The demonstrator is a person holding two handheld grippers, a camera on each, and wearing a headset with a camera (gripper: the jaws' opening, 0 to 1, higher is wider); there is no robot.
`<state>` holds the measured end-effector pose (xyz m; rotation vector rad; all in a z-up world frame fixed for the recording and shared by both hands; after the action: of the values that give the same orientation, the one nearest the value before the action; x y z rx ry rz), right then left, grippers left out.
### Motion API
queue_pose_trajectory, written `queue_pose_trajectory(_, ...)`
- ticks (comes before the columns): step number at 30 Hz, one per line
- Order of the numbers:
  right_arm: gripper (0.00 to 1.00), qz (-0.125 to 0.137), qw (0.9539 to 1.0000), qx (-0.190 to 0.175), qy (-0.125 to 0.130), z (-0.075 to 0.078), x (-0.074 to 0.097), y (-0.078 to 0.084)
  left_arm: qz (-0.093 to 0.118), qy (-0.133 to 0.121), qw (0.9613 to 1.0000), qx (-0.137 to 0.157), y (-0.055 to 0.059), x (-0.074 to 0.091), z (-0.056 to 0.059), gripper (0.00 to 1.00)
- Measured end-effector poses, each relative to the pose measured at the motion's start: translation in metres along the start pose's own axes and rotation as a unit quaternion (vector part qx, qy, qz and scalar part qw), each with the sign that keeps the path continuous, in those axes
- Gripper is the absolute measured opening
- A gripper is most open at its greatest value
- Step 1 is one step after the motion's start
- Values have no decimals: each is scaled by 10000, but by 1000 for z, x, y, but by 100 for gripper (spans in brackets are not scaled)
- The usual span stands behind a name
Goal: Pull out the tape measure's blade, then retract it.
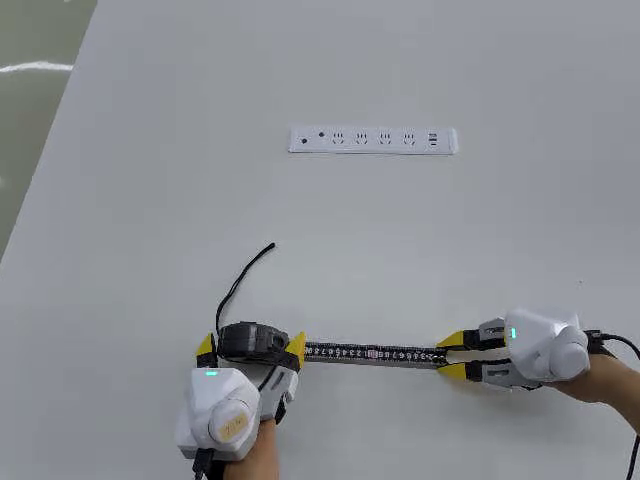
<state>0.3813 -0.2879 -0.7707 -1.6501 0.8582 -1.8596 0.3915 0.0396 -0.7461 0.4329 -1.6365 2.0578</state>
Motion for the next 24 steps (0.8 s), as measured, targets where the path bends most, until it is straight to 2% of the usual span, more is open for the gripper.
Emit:
queue_pose_trajectory(2,14,1,10000,-21,5,0,0,0,-32,-25,10000,12,1,-1,0,72)
queue_pose_trajectory(5,14,-15,10000,-32,-1,0,0,1,-86,-159,9997,-171,3,-2,-3,66)
queue_pose_trajectory(10,13,-25,10000,-37,20,-1,-1,2,-100,-169,9998,22,6,-2,-3,65)
queue_pose_trajectory(17,13,-17,10000,-73,39,-1,0,1,-184,-245,9995,91,6,-3,-3,64)
queue_pose_trajectory(24,13,-33,10000,-77,49,-2,1,3,-257,-399,9988,-122,8,-4,-1,63)
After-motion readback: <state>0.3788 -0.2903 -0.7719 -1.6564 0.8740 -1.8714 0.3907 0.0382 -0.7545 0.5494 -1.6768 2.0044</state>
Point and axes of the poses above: the centre of the closed fingertips' face, and the gripper's own axes: x roughly backward along the fingers, z roughly to its right, y roughly out of its underside, the point moved 9 cm from there along x, roughly backward along the fingers, and after that the axes turned 9 degrees about x, right-handed, at the moved point
